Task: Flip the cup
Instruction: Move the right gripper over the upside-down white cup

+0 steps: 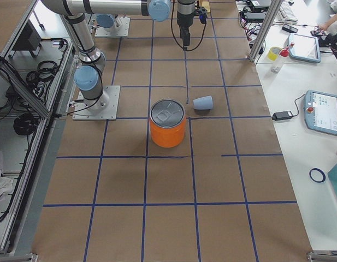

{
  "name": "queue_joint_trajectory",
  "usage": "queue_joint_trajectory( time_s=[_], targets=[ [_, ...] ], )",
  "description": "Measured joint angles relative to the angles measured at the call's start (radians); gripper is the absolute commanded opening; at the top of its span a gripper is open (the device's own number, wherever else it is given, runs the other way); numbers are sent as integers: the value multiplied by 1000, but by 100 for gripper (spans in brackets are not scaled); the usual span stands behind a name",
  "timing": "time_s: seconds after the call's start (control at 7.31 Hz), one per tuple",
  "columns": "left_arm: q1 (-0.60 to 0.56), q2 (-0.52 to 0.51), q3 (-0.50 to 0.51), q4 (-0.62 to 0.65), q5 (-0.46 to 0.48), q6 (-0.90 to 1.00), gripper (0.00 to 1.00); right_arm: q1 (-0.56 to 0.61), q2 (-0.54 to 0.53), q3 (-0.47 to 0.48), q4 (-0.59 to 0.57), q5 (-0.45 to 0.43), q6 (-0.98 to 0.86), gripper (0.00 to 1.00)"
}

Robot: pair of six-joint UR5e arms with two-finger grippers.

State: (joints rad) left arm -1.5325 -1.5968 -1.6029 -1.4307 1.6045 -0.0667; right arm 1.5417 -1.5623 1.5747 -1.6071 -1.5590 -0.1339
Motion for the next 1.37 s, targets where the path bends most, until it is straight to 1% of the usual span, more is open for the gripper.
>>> queue_joint_trajectory(
  time_s=[0.41,0.82,1.09,1.37],
  targets=[
    [0,-1,0,1,0,1,100,-5,5,4,5,-5,-4,100],
    [0,0,1,1,0,2,100,-56,28,6,-9,8,-11,100],
    [0,-1,1,6,0,3,100,-78,108,-27,-62,6,-14,100],
    [0,-2,0,7,0,4,100,-95,227,-82,-151,0,-17,100]
  ],
)
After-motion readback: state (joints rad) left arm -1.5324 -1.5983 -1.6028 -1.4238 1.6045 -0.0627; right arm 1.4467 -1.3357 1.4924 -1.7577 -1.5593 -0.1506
